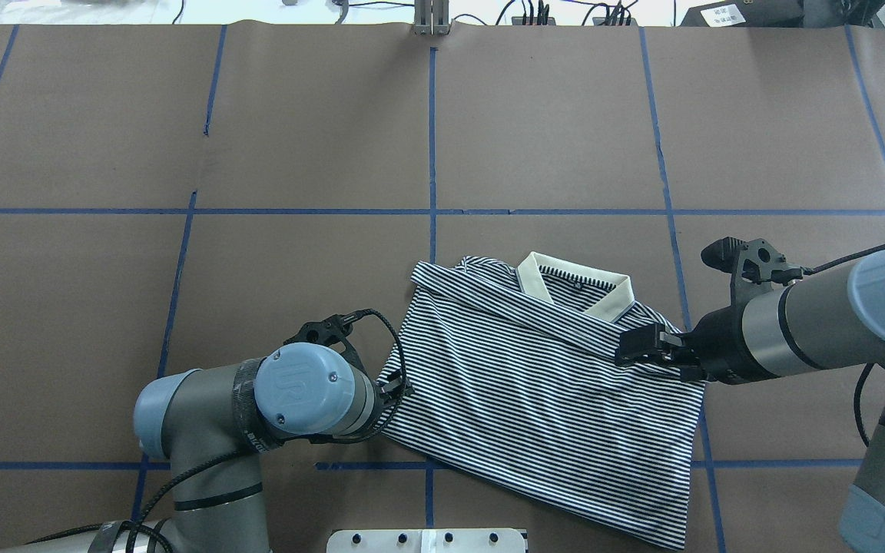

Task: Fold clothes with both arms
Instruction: 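Lift the shirt edge with the right gripper while the left arm lowers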

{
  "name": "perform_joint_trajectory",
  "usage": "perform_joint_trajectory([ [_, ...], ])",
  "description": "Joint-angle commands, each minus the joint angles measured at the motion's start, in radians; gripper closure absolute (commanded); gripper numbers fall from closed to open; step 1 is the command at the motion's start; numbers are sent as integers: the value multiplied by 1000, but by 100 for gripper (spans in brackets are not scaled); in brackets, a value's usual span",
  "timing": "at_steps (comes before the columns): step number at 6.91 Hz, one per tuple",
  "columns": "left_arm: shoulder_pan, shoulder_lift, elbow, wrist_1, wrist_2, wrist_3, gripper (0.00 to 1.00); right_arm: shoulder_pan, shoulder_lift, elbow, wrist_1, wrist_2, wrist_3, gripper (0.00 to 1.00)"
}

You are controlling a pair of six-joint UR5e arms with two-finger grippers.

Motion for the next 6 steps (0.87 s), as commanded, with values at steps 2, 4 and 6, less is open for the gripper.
perform_joint_trajectory([
  [2,2,-3,-4,4,1,0,100,1,0,-1,0,-1,2,0],
  [4,1,-7,-19,4,-1,5,100,6,2,-1,0,-1,2,0],
  [6,-10,0,-82,75,-1,18,100,12,0,-2,0,-1,2,0],
])
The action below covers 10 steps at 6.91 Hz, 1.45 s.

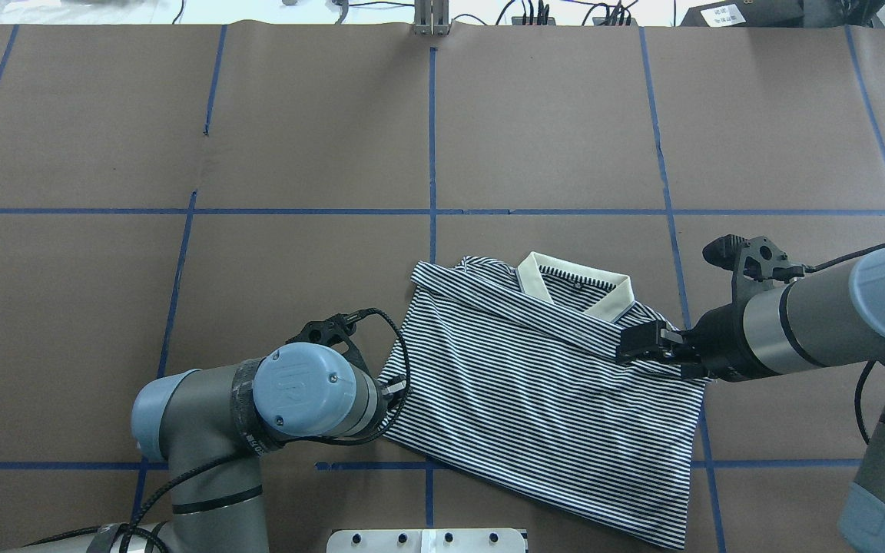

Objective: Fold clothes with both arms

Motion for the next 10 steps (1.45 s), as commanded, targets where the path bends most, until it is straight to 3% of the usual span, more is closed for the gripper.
perform_joint_trajectory([
  [1,-51,4,-30,52,1,14,100,8,1,-2,0,-2,0,0],
  [5,-196,-4,29,61,7,106,100,27,39,-33,0,-12,-1,0],
  [6,-229,-33,84,52,59,146,100,31,39,-40,0,-15,-2,0],
  [8,-343,-145,308,-36,84,271,100,33,41,-50,0,-23,-2,0],
  [10,-433,-189,407,-147,84,409,100,34,62,-60,0,-21,-2,0],
])
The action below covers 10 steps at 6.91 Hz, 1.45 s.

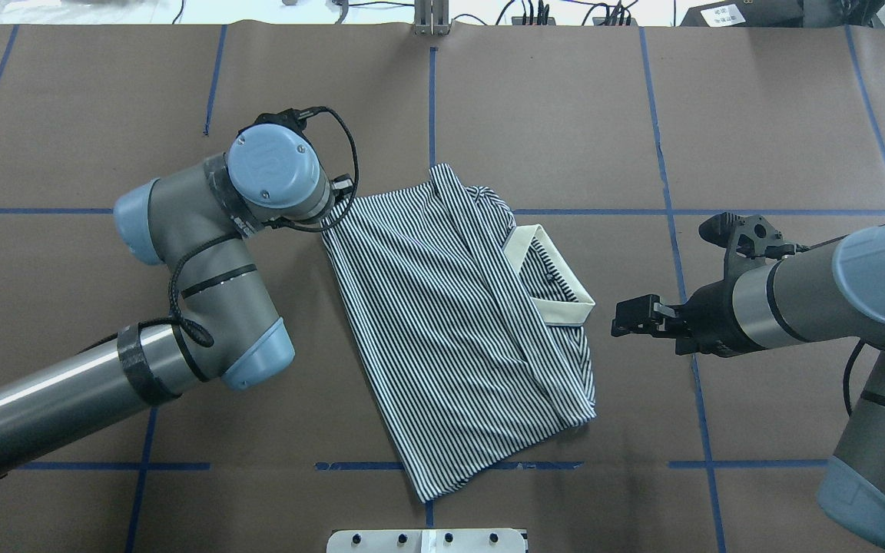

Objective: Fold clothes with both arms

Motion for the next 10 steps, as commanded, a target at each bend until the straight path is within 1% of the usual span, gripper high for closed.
perform_joint_trajectory([
  [1,-68,-84,148,-109,1,115,100,1,33,-20,0,-2,0,0],
  [2,-68,-105,235,-258,27,125,100,4,42,-24,0,-2,0,0],
  [3,-66,-148,353,-381,47,126,100,6,41,-24,0,-2,0,0],
  [4,-66,-171,418,-443,88,137,100,6,42,-25,0,-5,0,0],
  [5,-68,-173,439,-462,104,145,100,6,42,-25,0,-14,0,0],
  [6,-68,-175,461,-514,122,145,72,4,44,-25,0,-22,0,0],
  [7,-66,-176,491,-519,159,201,1,4,54,-28,-3,-34,0,0],
  [8,-71,-175,491,-519,159,217,0,4,82,-48,-9,-61,0,0],
  [9,-101,-171,470,-513,140,227,0,16,131,-95,-15,-68,-2,0],
  [10,-117,-147,431,-495,0,229,0,24,193,-149,-55,-66,-24,0],
])
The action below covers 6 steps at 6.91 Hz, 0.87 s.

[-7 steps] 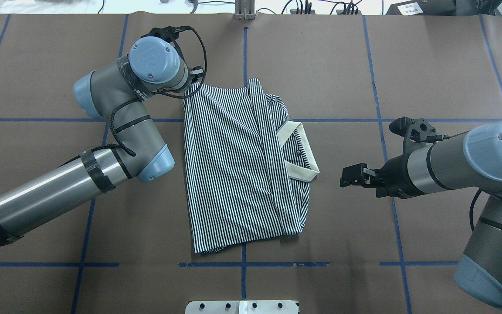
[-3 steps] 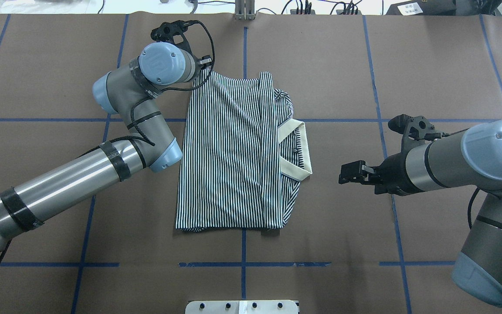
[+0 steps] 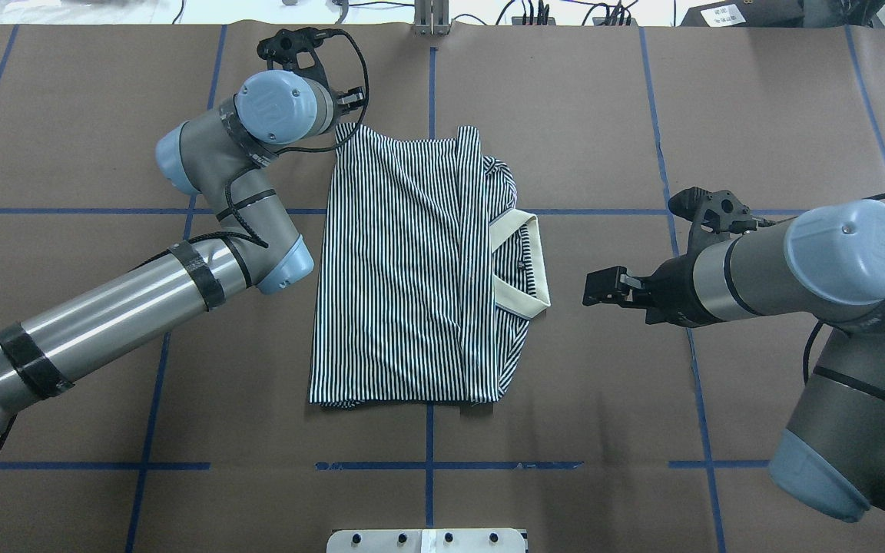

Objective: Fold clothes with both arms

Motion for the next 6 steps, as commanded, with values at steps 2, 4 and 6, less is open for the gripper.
perform_joint_trajectory([
  [2,-41,164,-318,175,-251,102,0,11,235,-92,-315,-4,-197,0],
  [4,-38,265,-646,454,-261,156,0,0,437,-242,-465,4,-271,0],
  [6,-30,286,-722,534,-281,234,0,-59,532,-364,-468,-7,-268,0],
])
